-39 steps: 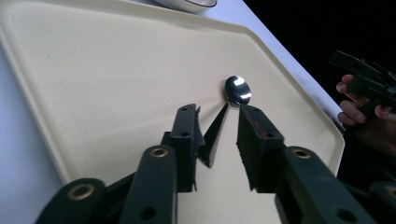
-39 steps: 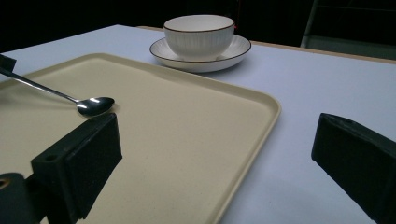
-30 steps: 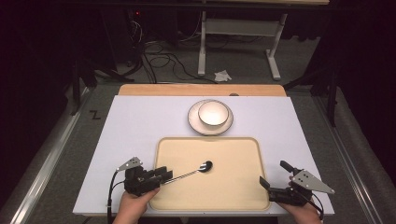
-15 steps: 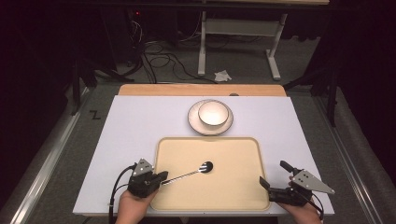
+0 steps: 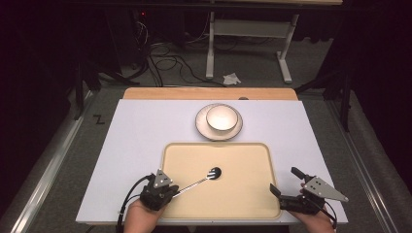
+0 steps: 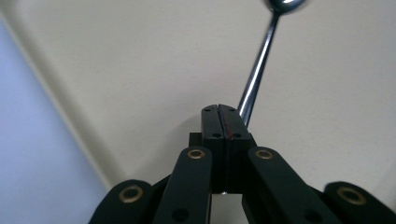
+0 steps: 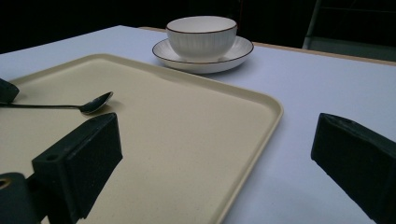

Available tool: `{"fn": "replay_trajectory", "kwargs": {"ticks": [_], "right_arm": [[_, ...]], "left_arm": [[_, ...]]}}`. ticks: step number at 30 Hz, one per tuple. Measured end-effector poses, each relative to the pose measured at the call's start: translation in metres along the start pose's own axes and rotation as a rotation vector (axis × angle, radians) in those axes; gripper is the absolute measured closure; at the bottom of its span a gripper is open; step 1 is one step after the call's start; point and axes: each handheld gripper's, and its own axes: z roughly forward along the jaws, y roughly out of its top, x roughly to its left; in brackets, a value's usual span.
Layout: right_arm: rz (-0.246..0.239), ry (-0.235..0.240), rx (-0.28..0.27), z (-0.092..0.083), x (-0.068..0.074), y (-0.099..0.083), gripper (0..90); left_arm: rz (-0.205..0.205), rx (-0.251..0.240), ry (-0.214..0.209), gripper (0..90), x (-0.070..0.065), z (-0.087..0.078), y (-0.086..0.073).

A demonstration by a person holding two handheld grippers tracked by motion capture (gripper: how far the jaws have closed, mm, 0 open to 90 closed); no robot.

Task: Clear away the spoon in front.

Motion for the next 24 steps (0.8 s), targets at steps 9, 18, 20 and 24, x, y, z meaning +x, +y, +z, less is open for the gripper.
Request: {"fn": "replay_trajectory", "kwargs": {"ticks": [9, 18, 20, 24], "right_arm": [[-0.002, -0.003, 0.004, 0.0, 0.0, 0.0, 2.4], [-0.002, -0.001, 0.005, 0.001, 0.001, 0.0, 2.4], [0.002, -0.001, 0.005, 0.001, 0.001, 0.0, 2.5], [-0.002, 0.0, 0.004, 0.001, 0.001, 0.0, 2.5]], "left_arm": [[0.042, 0.02, -0.071, 90.0, -0.018, 0.003, 0.004], [0.061, 0.018, -0.123, 90.0, -0.031, 0.008, 0.007], [0.062, 0.017, -0.134, 90.0, -0.034, 0.01, 0.008], [0.063, 0.01, -0.149, 90.0, -0.038, 0.012, 0.009]]}}
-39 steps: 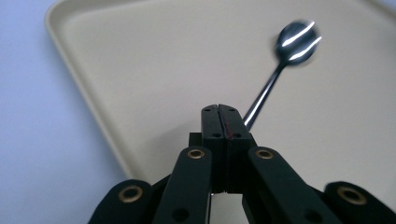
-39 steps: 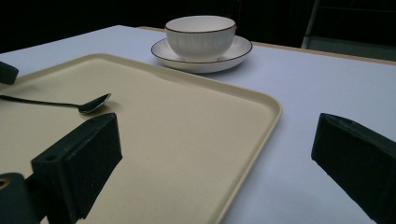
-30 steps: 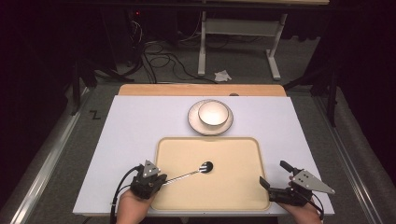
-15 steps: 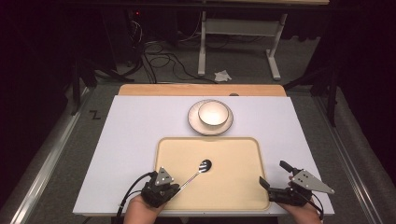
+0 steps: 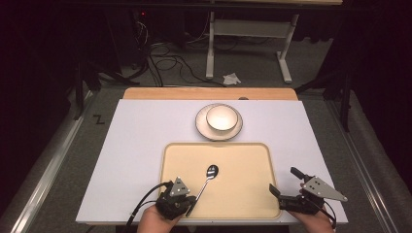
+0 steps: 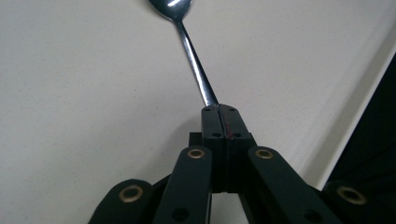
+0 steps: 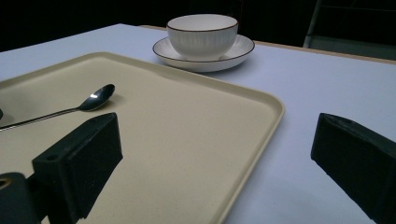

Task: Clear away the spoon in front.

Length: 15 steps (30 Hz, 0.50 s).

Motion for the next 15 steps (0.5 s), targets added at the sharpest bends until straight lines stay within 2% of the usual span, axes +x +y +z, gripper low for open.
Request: {"fn": "replay_trajectory", "kwargs": {"ticks": [4, 7, 9, 11, 13, 15], "right_arm": [[0.004, -0.003, 0.002, 0.0, 0.0, 0.0, 2.5], [-0.001, -0.002, 0.002, 0.001, 0.0, 0.0, 2.5], [0.003, -0.001, 0.008, 0.001, 0.0, -0.001, 2.5], [0.001, -0.001, 0.007, 0.002, 0.0, -0.001, 2.5], [-0.001, -0.002, 0.008, 0.002, 0.0, -0.001, 2.5], [0.002, -0.002, 0.006, 0.001, -0.001, -0.001, 2.5]], "left_arm": [[-0.008, -0.01, -0.012, 90.0, 0.001, 0.002, 0.002], [-0.052, -0.07, 0.012, 90.0, 0.01, -0.003, 0.012], [-0.065, -0.095, 0.035, 90.0, 0.015, -0.004, 0.019], [-0.07, -0.103, 0.036, 90.0, 0.017, 0.0, 0.025], [-0.089, -0.112, 0.017, 90.0, 0.017, 0.008, 0.031], [-0.086, -0.107, 0.014, 90.0, 0.015, 0.019, 0.038]]}}
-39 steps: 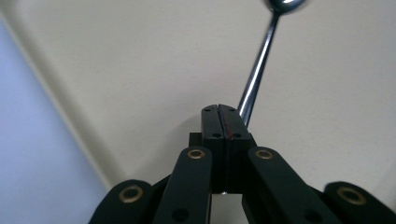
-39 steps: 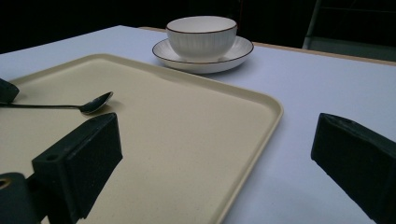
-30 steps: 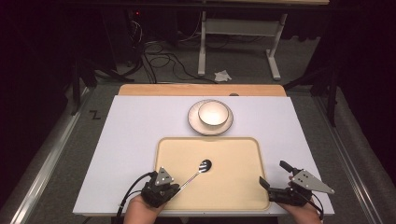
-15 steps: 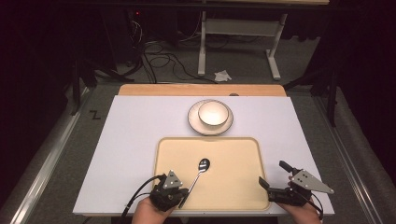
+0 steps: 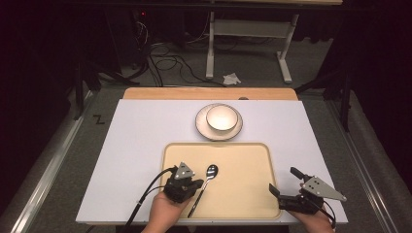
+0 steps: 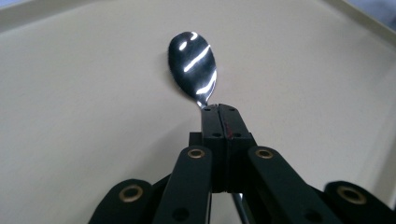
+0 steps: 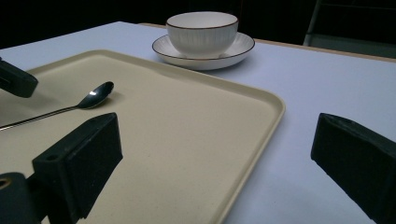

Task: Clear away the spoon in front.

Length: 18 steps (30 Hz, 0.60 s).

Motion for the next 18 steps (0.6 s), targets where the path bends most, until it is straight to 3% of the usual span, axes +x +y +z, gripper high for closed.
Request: {"fn": "replay_trajectory", "kwargs": {"ticks": [4, 8, 18], "right_arm": [[0.008, -0.005, 0.001, -0.001, 0.0, 0.0, 2.5], [0.004, 0.0, -0.004, -0.002, -0.001, 0.0, 2.5], [-0.003, 0.001, -0.004, -0.001, -0.001, 0.0, 2.5]], "left_arm": [[0.012, 0.013, -0.008, 90.0, -0.007, 0.019, 0.011], [0.039, 0.043, 0.009, 90.0, -0.012, 0.026, 0.016], [0.013, 0.067, 0.05, 90.0, 0.005, 0.024, 0.013]]}}
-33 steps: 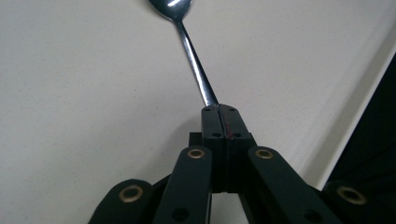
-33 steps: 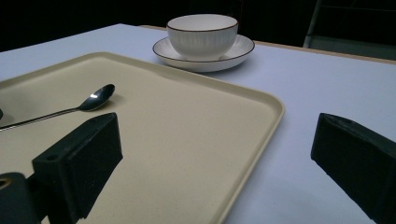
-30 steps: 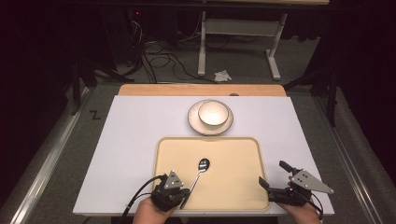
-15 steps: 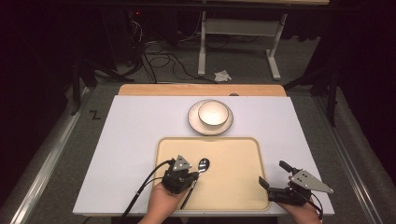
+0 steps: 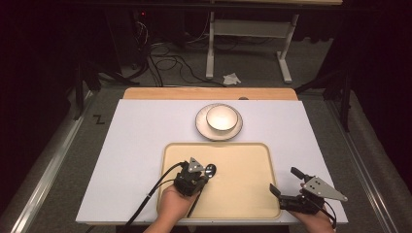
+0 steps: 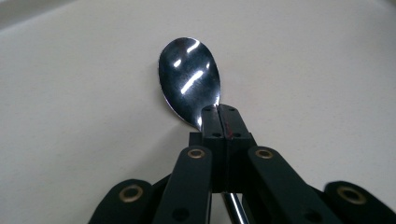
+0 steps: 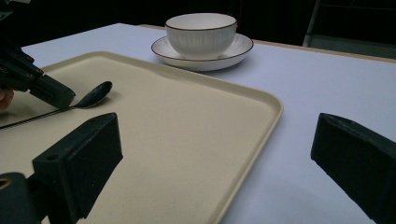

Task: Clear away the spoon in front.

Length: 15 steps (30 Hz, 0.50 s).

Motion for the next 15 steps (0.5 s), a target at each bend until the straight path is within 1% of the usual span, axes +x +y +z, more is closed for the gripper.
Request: {"fn": "replay_trajectory", "kwargs": {"ticks": [2, 4, 12, 15], "right_arm": [[0.001, -0.001, 0.0, 0.0, 0.0, 0.0, 2.5], [0.002, -0.004, 0.001, 0.0, 0.0, 0.0, 2.5], [0.001, -0.001, 0.001, 0.0, 0.0, 0.0, 2.6], [0.003, -0.001, 0.002, 0.0, 0.0, 0.0, 2.6]], "left_arm": [[-0.01, -0.004, 0.006, 90.0, 0.003, -0.001, -0.001], [-0.008, 0.0, 0.014, 90.0, 0.006, -0.003, -0.001], [-0.039, -0.003, 0.049, 90.0, 0.022, -0.011, -0.007], [-0.047, -0.005, 0.054, 90.0, 0.026, -0.013, -0.009]]}}
